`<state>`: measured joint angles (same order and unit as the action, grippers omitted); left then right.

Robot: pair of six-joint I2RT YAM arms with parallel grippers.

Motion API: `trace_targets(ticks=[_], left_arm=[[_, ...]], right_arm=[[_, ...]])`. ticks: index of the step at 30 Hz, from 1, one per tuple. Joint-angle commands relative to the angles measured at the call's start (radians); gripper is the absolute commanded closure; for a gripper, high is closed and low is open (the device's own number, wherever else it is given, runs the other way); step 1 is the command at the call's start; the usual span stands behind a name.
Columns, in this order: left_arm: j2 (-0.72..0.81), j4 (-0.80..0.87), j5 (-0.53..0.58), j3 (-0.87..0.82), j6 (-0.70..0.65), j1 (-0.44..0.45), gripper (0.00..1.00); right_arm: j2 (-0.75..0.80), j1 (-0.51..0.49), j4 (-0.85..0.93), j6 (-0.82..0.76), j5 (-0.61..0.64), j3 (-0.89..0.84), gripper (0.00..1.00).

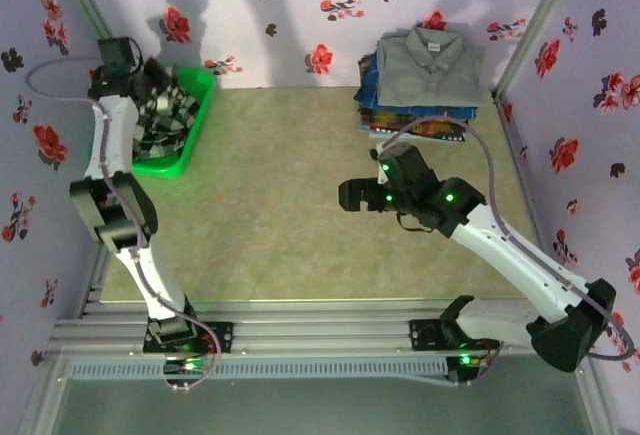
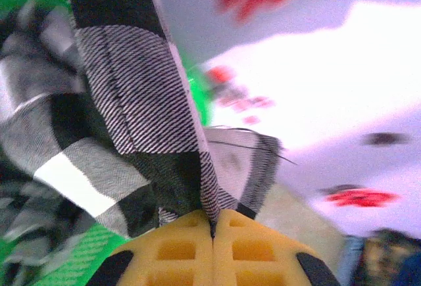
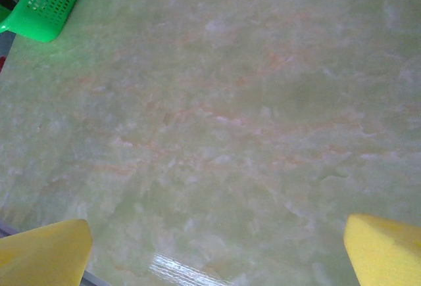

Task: Fold and stack the long sleeve shirts

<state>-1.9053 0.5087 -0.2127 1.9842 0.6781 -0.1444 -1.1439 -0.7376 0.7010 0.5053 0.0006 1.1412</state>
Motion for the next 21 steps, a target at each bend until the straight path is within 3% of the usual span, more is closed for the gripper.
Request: trace_targets(ticks=[1,4,6,9,15,19,20,21], left_arm=[[0.136,-0.163,-0.046,0.098,-0.025,0.036,1.0],[0.153,-0.192,-0.07,0.282,-0.128,0.134,1.0],[0.104,-0.102,-0.071,0.511,-0.194,0.222,1.0],[0.025,-0.101,-0.126,0.731,-0.174,0.339,1.0],[-0.044,-0.406,-0.191,0.723,-0.054,0.633,1.0],[-0.15,-0.463,-0.189,0.721,-0.072,0.815,0.95],[-0.18,-0.465,-0.188,0.696,-0.05,0.842,0.83],[-0.205,-0.492,-0.202,0.652,-0.018,0.862,0.45]], right_arm=[[0.015,0.004,-0.043,-0.021,0.03,-0.031,0.01],[0.012,0.011,-0.058,-0.025,0.03,-0.046,0.01],[0.012,0.023,-0.07,-0.024,0.029,-0.057,0.01],[0.017,0.05,-0.085,-0.019,0.027,-0.069,0.01],[0.054,0.131,-0.118,0.015,0.007,-0.103,0.01],[0.107,0.197,-0.135,0.077,0.027,-0.151,0.01],[0.125,0.221,-0.133,0.095,0.033,-0.168,0.01],[0.143,0.241,-0.128,0.107,0.036,-0.182,0.01]])
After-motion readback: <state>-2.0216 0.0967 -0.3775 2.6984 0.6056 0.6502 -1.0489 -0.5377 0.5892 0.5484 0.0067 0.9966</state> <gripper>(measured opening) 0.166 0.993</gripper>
